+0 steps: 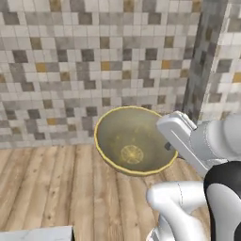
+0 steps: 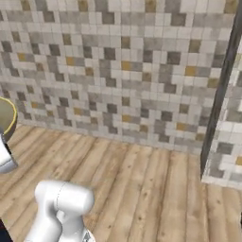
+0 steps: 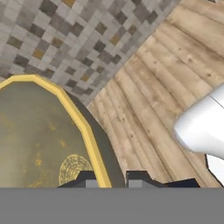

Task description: Pick up the bowls from the cabinet and place each bowl in front of a stool on the dining counter.

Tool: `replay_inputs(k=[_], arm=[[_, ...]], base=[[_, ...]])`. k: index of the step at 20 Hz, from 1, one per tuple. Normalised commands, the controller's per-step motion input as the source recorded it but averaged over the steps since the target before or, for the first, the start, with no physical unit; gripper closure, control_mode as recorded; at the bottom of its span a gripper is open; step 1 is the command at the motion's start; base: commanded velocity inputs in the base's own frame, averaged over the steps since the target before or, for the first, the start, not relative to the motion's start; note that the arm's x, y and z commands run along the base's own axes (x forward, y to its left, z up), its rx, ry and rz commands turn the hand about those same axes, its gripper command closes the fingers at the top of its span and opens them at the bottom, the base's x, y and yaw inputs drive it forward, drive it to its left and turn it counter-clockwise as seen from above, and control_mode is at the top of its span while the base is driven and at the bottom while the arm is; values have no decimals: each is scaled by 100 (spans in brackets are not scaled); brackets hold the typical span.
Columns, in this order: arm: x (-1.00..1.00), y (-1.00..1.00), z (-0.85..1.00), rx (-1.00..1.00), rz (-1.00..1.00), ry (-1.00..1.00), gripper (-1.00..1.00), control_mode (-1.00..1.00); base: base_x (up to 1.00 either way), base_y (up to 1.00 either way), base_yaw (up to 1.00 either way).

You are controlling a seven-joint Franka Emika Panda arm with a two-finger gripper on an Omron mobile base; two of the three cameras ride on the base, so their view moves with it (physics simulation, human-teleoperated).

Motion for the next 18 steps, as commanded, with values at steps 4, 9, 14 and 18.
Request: replay_inputs(k=[4, 9, 14, 18], arm=[[0, 0, 0, 0, 0, 0, 100, 100], [0, 0, 0, 0, 0, 0, 100, 100], [0, 0, 0, 0, 0, 0, 100, 100], [0, 0, 0, 0, 0, 0, 100, 100]], base=[[18, 0, 82], [50, -63, 45], [100, -99, 21], [100, -44, 41]])
